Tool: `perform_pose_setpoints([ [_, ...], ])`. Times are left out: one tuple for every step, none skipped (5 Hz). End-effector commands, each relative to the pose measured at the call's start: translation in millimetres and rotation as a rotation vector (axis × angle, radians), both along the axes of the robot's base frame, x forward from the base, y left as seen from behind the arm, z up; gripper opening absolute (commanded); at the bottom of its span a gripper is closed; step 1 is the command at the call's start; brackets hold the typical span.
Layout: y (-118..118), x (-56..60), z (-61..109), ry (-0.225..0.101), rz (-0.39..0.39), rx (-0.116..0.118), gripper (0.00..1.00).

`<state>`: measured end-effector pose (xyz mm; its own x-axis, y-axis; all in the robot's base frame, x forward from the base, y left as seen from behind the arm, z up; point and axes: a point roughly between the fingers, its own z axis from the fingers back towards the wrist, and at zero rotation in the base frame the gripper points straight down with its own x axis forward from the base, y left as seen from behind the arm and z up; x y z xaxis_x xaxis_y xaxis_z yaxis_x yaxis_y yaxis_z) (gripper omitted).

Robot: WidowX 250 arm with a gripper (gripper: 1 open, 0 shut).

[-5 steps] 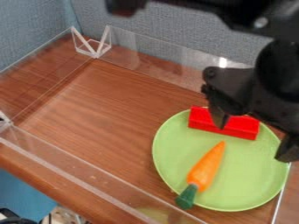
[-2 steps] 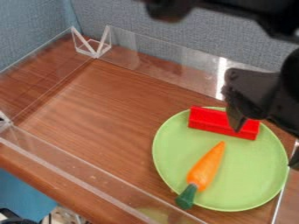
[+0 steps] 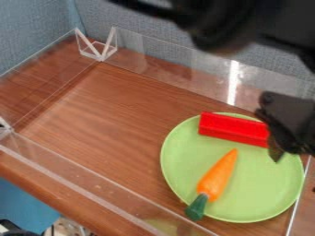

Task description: Put the carrot on the green plate

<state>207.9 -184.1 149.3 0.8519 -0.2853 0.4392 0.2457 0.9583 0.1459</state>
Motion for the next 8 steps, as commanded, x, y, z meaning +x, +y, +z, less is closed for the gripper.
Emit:
perform_pose_setpoints([
  [-3.4,-1.6,-3.5,-0.006,-0.061,-0.034,0.00],
  [1.0,3.2,-19.8,0.010,-0.106,-0.035,1.00],
  [10.6,11.9,7.1,-0.001,-0.060,-0.007,1.00],
  [30.4,27.2,36.2,0.009,-0.011,0.075,1.00],
  [54.5,30.6,35.0,-0.020,0.061,0.106,1.00],
  [84.1,31.4,29.2,-0.035,0.172,0.095,1.00],
  [105.4,34.0,28.5,-0.048,0.210,0.063,1.00],
  [92.2,38.3,26.9,-0.054,0.240,0.024,1.00],
])
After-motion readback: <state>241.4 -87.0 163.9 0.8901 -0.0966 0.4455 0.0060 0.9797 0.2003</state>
